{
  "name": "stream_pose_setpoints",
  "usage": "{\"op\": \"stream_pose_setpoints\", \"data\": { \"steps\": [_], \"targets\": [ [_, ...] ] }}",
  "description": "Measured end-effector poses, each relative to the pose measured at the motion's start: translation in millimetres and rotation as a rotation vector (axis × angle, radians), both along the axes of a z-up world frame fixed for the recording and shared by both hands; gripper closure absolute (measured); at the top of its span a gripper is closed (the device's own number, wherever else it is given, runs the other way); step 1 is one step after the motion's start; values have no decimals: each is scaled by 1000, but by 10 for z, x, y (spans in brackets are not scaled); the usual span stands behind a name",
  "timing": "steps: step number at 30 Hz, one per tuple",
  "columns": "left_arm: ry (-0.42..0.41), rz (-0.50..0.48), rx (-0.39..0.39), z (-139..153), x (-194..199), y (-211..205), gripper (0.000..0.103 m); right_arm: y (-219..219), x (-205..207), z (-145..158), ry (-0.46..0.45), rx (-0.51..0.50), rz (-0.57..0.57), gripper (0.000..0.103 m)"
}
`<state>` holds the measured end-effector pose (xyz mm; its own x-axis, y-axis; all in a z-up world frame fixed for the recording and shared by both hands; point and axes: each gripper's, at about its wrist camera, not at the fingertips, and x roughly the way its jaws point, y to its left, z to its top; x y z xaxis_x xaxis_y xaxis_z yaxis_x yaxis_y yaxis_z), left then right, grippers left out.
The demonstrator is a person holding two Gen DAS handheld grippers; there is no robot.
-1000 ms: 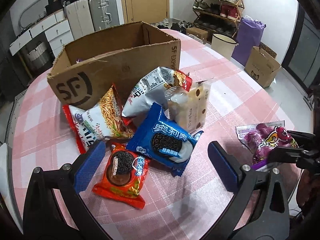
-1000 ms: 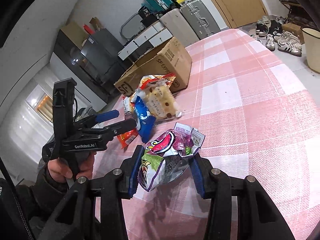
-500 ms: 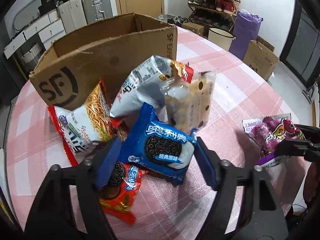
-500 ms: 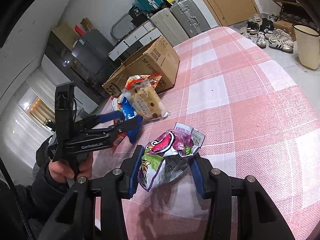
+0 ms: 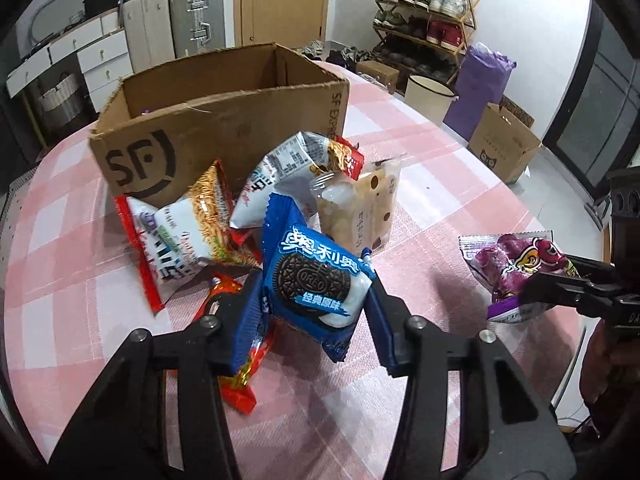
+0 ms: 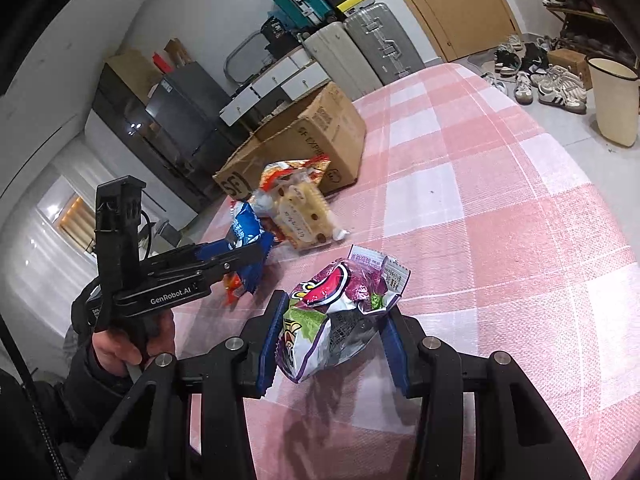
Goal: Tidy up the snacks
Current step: 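Grasp the blue Oreo pack with the left gripper while the right gripper holds the purple bag, then carry both held bags over the cardboard box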
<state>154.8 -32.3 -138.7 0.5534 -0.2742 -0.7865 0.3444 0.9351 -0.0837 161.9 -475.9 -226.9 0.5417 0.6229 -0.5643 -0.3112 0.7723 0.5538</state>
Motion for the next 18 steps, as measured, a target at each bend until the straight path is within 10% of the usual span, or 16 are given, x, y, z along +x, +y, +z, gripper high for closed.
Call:
{"op": "stream_pose_setpoints", "data": {
  "steps": [18],
  "targets": [
    [-27, 100, -64, 538, -573, 451, 57, 164, -115, 499, -122, 15, 28, 58]
  ]
}}
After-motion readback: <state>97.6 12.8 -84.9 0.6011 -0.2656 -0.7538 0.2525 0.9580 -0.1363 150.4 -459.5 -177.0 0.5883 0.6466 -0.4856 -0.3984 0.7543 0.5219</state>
